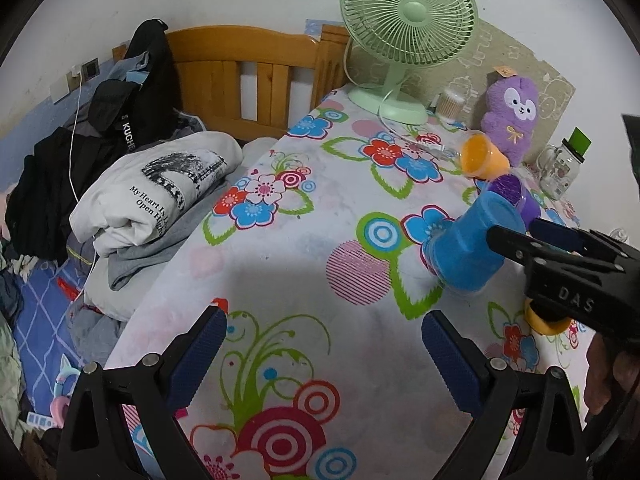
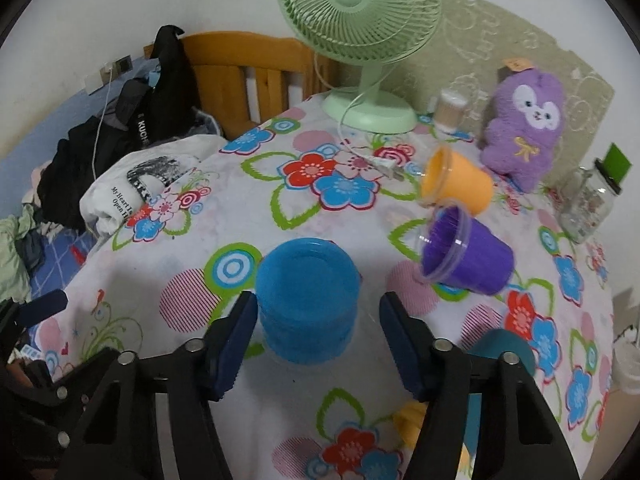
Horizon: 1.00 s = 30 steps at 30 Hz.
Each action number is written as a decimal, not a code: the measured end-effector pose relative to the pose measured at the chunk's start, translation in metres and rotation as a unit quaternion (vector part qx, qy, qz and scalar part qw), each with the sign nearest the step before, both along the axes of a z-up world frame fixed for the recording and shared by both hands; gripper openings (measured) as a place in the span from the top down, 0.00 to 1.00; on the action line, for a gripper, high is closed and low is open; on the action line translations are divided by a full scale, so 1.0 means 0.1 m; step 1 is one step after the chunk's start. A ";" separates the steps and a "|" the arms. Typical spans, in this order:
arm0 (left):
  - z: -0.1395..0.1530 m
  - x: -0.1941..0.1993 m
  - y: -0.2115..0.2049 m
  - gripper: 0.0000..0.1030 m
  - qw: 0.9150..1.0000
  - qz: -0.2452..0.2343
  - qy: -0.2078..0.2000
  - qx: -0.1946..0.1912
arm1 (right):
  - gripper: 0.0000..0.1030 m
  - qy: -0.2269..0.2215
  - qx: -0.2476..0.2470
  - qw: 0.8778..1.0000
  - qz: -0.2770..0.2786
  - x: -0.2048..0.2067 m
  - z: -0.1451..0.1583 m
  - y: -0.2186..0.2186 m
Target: Flip cup upside down
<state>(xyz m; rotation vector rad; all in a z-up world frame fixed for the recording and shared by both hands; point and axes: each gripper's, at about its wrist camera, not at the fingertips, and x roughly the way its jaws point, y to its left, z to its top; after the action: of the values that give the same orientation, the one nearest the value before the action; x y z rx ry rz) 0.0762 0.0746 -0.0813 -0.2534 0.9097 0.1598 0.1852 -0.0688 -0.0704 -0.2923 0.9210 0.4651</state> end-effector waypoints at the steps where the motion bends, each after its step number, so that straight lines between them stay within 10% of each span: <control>1: 0.00 0.01 0.00 0.04 1.000 -0.001 0.000 0.000 | 0.46 0.004 -0.001 1.000 0.002 0.03 -0.01 0.01; 16: 0.05 -0.11 -0.04 0.04 1.000 -0.002 -0.006 -0.003 | 0.49 -0.018 0.067 0.998 -0.003 -0.51 -0.06 -0.30; 19: 0.05 -0.19 -0.03 0.04 1.000 0.001 -0.006 -0.006 | 0.80 -0.009 0.076 0.997 -0.030 -0.77 -0.17 -0.52; 30: 0.14 -0.42 -0.24 0.04 1.000 -0.014 -0.016 -0.007 | 0.75 -0.021 0.044 0.998 -0.047 -1.15 -0.07 -0.81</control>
<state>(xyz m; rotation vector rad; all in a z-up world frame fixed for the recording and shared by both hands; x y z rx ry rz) 0.0345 0.0511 -0.0673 -0.2556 0.8832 0.1224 0.0705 -0.1502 -0.0774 -0.1778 0.8667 0.4093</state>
